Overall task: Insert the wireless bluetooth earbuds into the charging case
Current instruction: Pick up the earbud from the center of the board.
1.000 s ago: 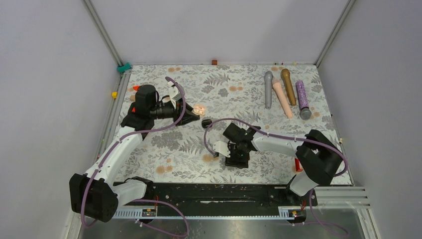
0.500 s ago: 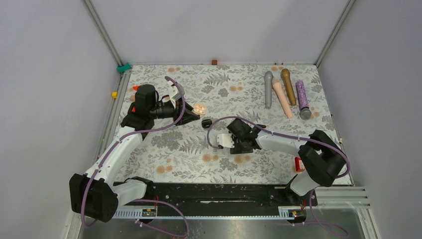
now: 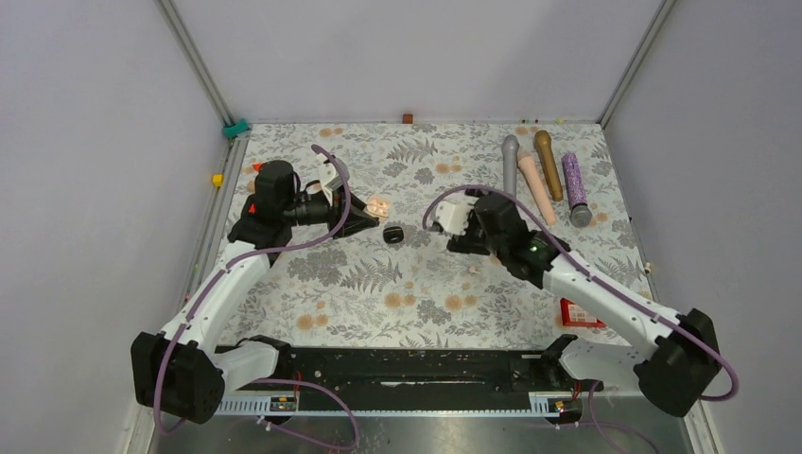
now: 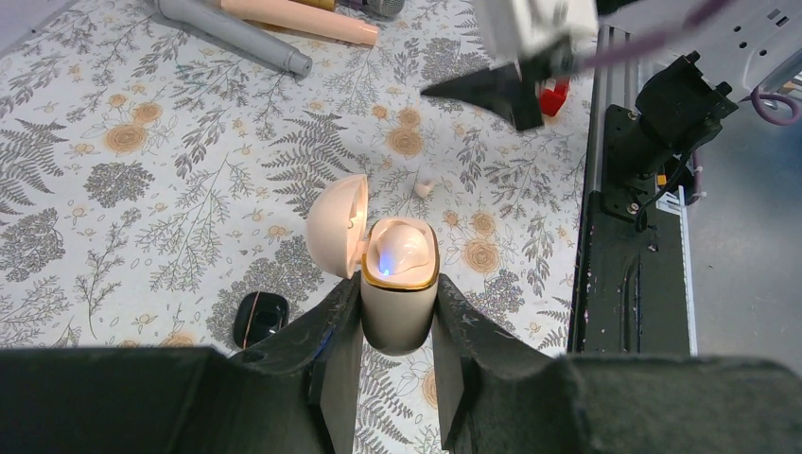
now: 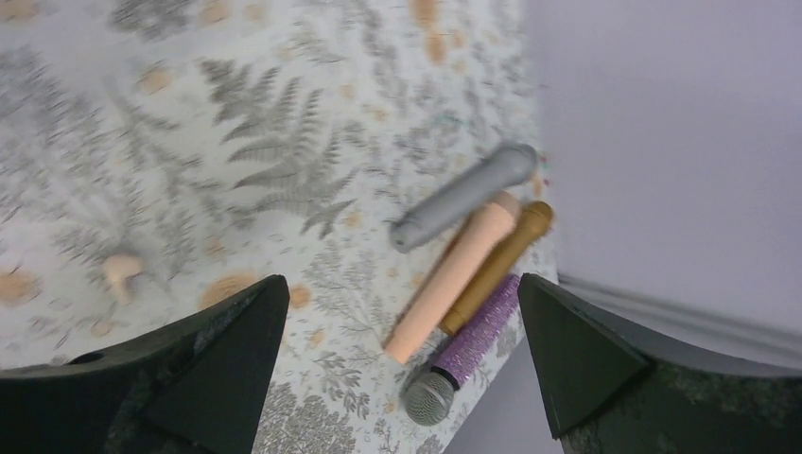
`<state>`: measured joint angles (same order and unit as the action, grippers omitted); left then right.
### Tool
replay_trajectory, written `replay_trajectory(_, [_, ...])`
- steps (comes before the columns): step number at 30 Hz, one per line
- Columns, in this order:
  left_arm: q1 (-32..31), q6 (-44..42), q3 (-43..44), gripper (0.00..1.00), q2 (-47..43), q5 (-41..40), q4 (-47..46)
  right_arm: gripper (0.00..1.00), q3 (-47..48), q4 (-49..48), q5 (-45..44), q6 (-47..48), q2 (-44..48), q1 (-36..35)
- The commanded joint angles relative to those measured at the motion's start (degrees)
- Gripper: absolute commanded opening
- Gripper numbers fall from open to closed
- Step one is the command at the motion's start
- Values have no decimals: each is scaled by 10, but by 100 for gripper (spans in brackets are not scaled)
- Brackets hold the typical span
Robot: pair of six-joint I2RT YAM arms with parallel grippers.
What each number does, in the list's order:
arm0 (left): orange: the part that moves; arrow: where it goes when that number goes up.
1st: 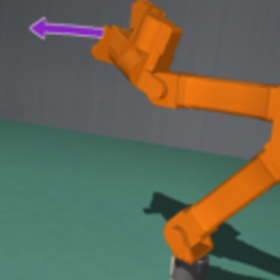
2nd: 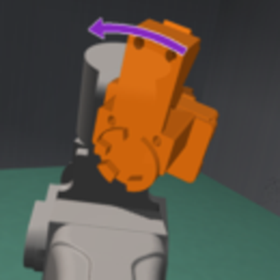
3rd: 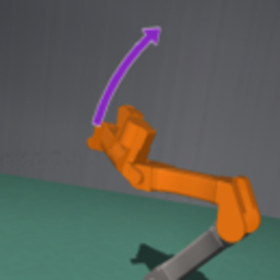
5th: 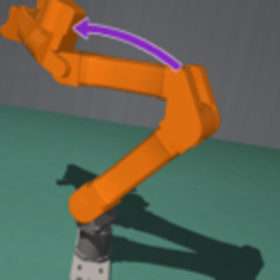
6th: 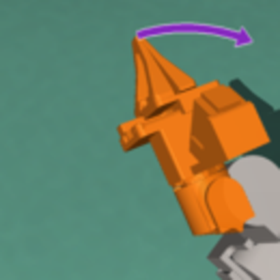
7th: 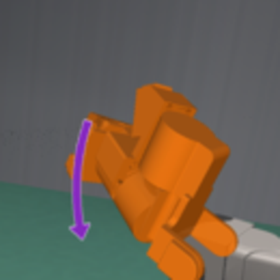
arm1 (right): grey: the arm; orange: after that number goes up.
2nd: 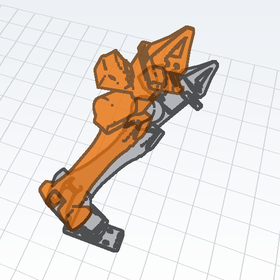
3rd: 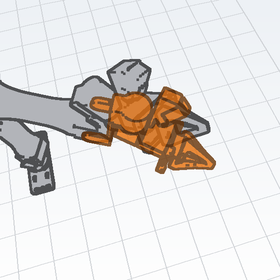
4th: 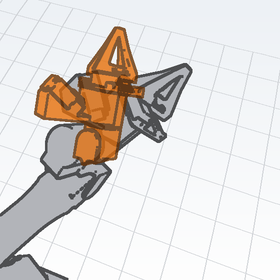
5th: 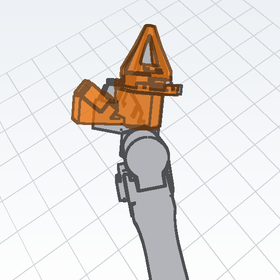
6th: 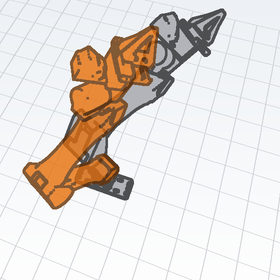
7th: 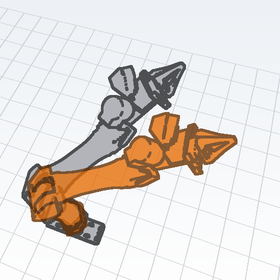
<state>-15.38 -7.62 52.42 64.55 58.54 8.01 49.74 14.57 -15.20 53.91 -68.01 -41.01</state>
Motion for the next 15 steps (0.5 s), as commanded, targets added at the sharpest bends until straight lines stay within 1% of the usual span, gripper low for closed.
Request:
replay_trajectory(1, [5,3,14,0,-22,19,-29,100,41,-19,-60,-77,9,17])
replay_trajectory(2, [5,4,15,0,-23,19,-29,99,52,29,-44,-86,-4,18])
replay_trajectory(4, [7,5,13,0,-25,19,-29,99,63,90,-4,-123,-33,18])
replay_trajectory(6, [10,4,12,0,-27,21,-30,100,56,131,41,-116,-58,18])
replay_trajectory(8, [13,10,10,0,-29,22,-39,100,21,127,56,-82,-77,18])
replay_trajectory(11, [15,16,8,0,-31,26,-45,99,-41,58,28,-39,-103,18])
replay_trajectory(15, [16,17,6,0,-32,26,-47,100,-62,37,26,-20,-140,20])
